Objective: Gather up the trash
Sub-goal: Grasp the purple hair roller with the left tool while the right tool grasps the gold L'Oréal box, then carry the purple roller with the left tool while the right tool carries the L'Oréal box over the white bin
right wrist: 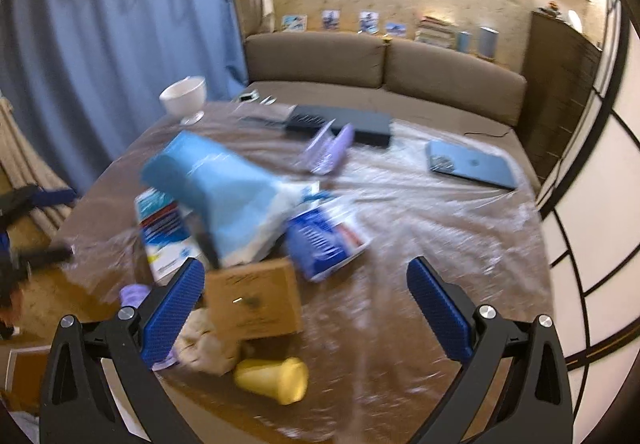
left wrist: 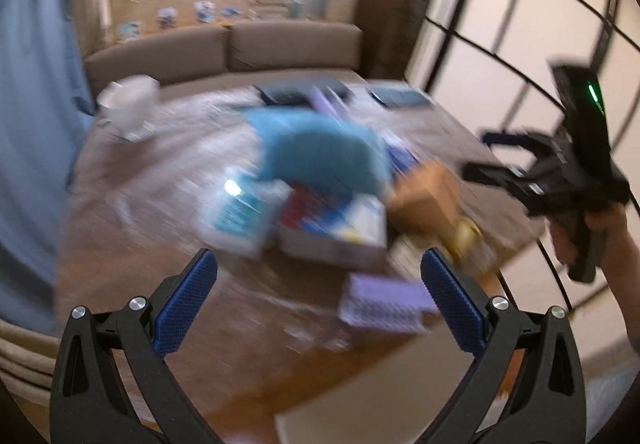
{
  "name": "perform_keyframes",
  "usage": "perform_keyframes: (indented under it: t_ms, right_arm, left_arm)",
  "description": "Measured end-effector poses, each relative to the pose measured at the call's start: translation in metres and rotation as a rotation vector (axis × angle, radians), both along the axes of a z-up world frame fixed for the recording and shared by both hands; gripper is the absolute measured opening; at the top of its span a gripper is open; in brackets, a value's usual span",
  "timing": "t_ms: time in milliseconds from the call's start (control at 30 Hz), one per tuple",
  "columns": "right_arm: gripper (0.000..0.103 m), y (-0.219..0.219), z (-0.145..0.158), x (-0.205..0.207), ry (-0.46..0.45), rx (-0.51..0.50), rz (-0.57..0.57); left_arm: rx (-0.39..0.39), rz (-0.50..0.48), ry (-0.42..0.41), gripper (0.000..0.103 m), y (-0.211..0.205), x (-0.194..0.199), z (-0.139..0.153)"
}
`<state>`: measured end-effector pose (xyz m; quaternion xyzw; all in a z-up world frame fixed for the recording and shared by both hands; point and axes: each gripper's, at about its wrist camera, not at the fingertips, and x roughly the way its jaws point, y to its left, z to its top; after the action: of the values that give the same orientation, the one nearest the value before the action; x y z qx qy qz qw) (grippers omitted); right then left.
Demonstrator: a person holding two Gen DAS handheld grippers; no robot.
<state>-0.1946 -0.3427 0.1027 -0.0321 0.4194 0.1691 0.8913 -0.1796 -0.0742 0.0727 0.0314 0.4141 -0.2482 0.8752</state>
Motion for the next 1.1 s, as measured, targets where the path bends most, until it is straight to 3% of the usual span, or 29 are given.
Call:
perform_keyframes:
  t_ms: [200,567,800,1000,1100]
  right_arm:
    - [0.099,0.018,-0.024,0.006,0.056,-0.01,0.018]
    - [0.099,0.027,-0.045,0.015,0.091,-0.074,0.025]
    - [0.081,0.03,-0.054,0.019,0.116,-0.092,0.03]
    - [0.06,0.029,-0.051,0.018,0.114,-0.078,0.033]
    - [0.06,0.029,-0.046,0.015,0.099,-0.066,0.026]
  left_arm:
    - [0.067,-0.131,-0.008,0.102,-0.037,-0.016,-0.03]
    - [0.081,-0.171,0.003,0.102,-0.057,-0.006,-0.055]
    - [0.078,-0.205,0.004,0.101,-0.059,-0.005,-0.058]
    - [0.106,-0.215,0.01,0.072,-0.061,-0.006,-0.062]
    - [0.09,-0.203,0.016,0.072,-0.056,-0.007,-0.061]
